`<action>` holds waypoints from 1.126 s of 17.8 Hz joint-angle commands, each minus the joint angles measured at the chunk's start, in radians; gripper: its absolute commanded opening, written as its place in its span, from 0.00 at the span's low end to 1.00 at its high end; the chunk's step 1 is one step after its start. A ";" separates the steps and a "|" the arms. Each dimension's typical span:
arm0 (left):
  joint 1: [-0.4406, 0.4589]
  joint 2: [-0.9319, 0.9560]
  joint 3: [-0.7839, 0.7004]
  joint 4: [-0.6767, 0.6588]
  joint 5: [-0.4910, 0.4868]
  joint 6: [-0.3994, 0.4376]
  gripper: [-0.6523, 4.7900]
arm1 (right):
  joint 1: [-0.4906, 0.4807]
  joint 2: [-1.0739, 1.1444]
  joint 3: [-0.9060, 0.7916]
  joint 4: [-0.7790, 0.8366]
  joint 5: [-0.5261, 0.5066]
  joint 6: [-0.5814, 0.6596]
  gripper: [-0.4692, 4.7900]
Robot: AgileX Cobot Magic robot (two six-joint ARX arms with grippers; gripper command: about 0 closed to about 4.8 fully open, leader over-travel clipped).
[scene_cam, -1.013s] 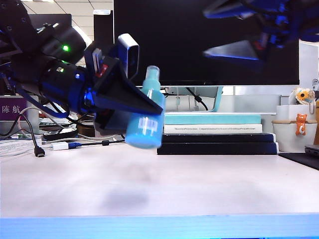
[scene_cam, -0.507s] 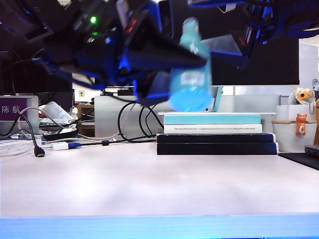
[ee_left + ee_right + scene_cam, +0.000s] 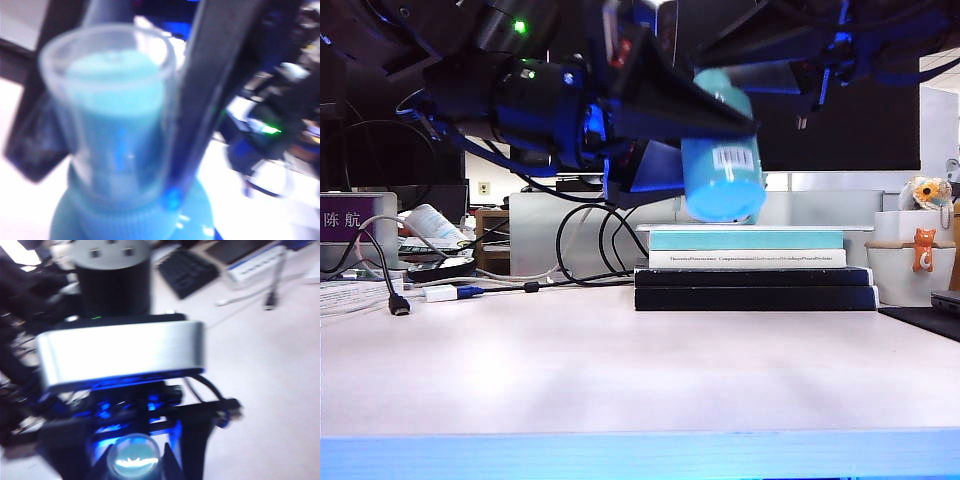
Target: Pick up the sprayer with the left hand and remove the lid with the right hand then place it on the table.
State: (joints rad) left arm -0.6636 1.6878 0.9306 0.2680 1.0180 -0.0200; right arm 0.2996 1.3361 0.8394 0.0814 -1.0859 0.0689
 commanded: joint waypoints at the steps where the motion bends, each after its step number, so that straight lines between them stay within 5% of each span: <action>1: -0.039 0.001 0.002 0.003 0.046 0.033 0.50 | 0.000 -0.003 0.009 0.134 0.103 0.040 0.08; 4: -0.037 0.035 0.002 -0.002 0.167 0.050 0.50 | -0.001 -0.002 0.010 0.181 0.091 0.040 0.08; 7: -0.024 0.038 0.002 -0.010 0.072 0.122 0.50 | -0.001 -0.002 0.010 0.139 0.151 0.028 0.08; 12: 0.103 0.038 0.002 -0.058 -0.205 0.256 0.50 | -0.002 -0.003 0.010 0.123 0.397 0.013 0.08; 17: 0.243 0.038 -0.004 -0.039 -0.229 0.411 0.42 | -0.002 0.004 -0.039 0.126 0.600 -0.047 0.08; 20: 0.261 0.038 -0.051 0.085 -0.229 0.421 0.34 | -0.002 0.056 -0.103 0.174 0.667 -0.058 0.08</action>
State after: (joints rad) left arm -0.4030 1.7313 0.8986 0.2733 0.7769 0.3939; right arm 0.2962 1.3750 0.7536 0.2211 -0.4419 0.0177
